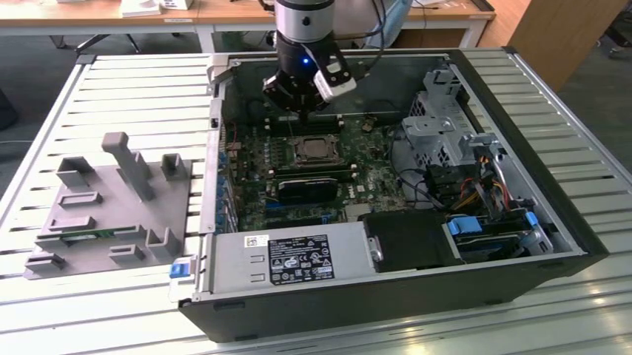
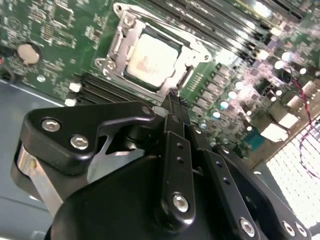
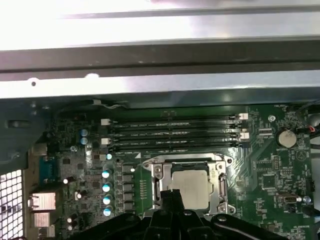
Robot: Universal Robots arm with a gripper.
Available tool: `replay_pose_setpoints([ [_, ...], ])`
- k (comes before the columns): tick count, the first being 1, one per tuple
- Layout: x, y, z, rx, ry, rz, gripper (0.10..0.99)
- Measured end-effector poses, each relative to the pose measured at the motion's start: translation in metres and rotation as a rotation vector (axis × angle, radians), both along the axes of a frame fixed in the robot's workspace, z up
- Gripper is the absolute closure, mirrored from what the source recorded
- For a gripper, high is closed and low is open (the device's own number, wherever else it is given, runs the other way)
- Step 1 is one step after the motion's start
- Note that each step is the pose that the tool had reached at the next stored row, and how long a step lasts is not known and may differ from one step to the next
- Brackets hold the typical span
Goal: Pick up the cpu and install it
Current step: 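Install the first cpu locking lever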
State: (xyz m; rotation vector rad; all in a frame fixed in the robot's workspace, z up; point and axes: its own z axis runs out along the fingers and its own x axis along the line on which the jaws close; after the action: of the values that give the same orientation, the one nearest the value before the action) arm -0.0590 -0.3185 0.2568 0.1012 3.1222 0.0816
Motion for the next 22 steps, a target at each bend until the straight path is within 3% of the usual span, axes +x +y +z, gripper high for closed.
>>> replay_pose_setpoints([
  [15,-0.0318,0.0007,-0.0016,0.0,-0.0005,0.0,0.98],
  [18,-0.0344,0.0045,-0.0022,0.0,-0.0004,0.0,0.98],
  [22,-0.035,0.014,-0.0036,0.0,-0.0004,0.001,0.98],
])
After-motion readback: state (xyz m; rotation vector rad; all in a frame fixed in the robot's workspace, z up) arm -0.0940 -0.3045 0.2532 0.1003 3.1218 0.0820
